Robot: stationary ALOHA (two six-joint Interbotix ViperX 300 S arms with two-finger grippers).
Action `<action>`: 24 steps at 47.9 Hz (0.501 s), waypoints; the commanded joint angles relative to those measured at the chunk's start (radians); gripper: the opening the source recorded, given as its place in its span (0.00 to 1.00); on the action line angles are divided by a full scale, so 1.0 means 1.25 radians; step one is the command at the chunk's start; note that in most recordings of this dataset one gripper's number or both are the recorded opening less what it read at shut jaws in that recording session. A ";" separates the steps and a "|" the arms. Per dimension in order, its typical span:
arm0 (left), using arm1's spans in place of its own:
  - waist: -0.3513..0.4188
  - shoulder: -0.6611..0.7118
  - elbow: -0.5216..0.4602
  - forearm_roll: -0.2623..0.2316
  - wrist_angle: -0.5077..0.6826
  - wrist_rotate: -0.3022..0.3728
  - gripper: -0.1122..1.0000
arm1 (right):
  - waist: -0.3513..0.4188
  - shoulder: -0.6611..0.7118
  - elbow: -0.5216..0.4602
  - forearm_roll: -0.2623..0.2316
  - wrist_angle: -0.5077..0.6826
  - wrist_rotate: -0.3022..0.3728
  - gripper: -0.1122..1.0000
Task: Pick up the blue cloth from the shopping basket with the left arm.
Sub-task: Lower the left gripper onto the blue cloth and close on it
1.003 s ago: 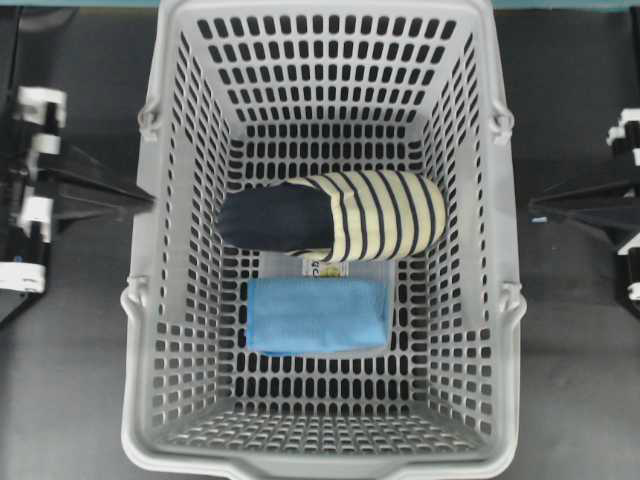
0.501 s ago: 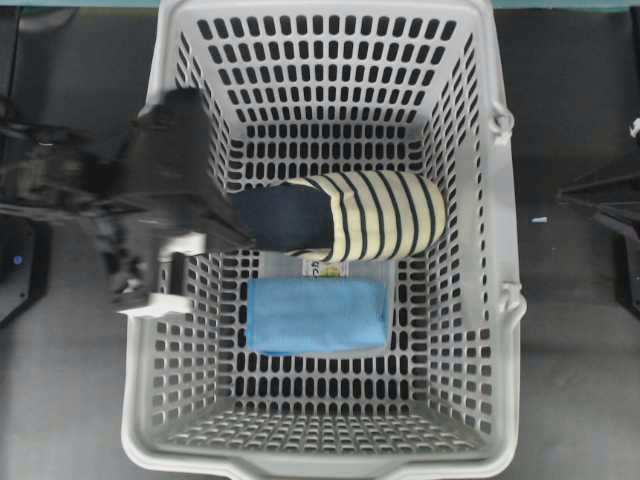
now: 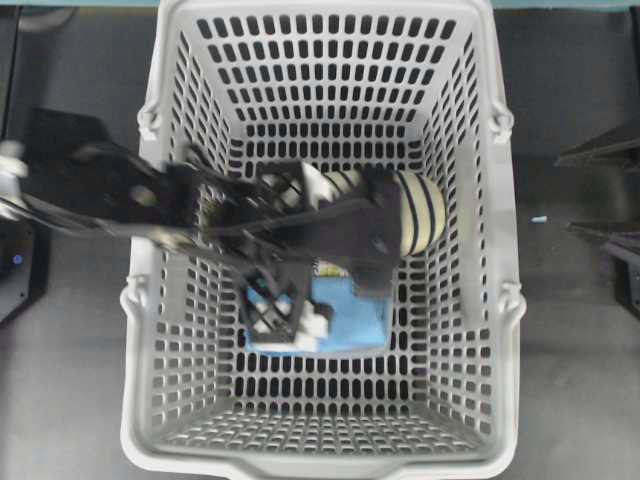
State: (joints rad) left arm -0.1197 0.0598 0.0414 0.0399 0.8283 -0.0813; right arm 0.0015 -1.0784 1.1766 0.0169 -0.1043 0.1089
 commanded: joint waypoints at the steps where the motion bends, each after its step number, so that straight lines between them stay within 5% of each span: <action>1: -0.012 0.026 -0.038 0.002 0.013 -0.001 0.87 | 0.001 0.005 -0.013 0.002 -0.007 0.001 0.81; 24: -0.013 0.125 0.023 0.002 0.028 -0.025 0.88 | 0.001 0.001 -0.013 0.002 -0.005 0.001 0.81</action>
State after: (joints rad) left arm -0.1381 0.2240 0.0552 0.0399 0.8790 -0.1104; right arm 0.0015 -1.0830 1.1781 0.0153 -0.1043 0.1089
